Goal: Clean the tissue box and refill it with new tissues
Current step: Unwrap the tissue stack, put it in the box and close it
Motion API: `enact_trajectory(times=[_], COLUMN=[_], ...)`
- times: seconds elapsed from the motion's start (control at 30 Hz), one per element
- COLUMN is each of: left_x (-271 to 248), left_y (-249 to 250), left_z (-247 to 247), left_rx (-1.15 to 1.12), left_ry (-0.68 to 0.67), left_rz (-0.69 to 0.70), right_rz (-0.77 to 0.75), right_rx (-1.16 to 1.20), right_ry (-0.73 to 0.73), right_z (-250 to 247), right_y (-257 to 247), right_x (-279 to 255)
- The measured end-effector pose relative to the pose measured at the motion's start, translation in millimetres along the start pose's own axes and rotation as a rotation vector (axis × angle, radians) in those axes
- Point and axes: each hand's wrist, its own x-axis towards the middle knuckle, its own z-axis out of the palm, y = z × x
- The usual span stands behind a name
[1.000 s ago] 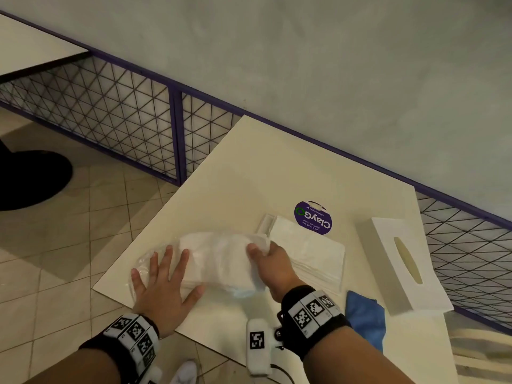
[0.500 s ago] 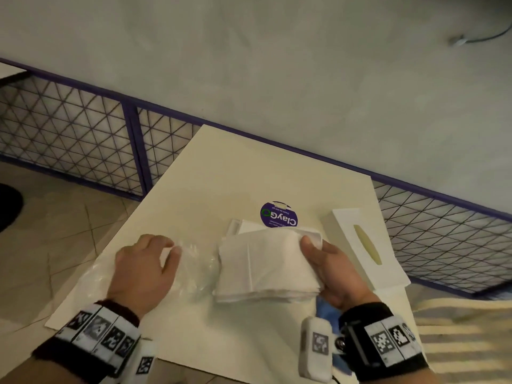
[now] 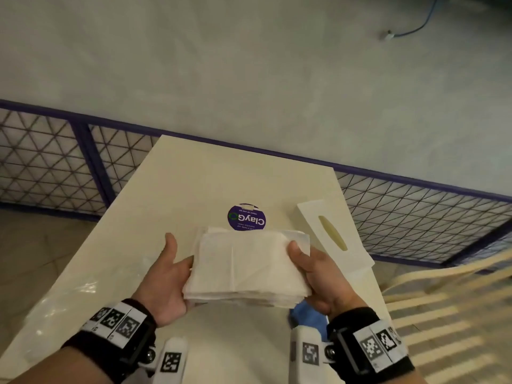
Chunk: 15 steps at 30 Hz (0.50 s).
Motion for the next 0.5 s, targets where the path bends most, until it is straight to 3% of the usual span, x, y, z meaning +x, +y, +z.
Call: enact_trajectory(times=[0.1, 0.3, 0.43, 0.5], left_x=[6.1, 14.4, 22.8, 24.0], left_y=[-7.5, -26.1, -34.6, -38.4], left_z=[-1.7, -12.4, -21.5, -26.1], left_rx=[0.054, 0.134, -0.094, -0.213], left_ry=[0.104, 0.161, 0.148, 0.125], left_rz=[0.056, -0.074, -0.188, -0.183], right_rz=[0.015, 0.195, 0.242, 0.224], right_rx=[-0.012, 0.145, 0.268, 0.34], right_ry=[-0.011, -0.135, -0.297, -0.39], right_z=[-6.3, -3.9, 20.3, 31.9], right_y=[12.9, 14.6, -0.4, -10.0], right_x=[-1.6, -2.9, -3.5, -3.4])
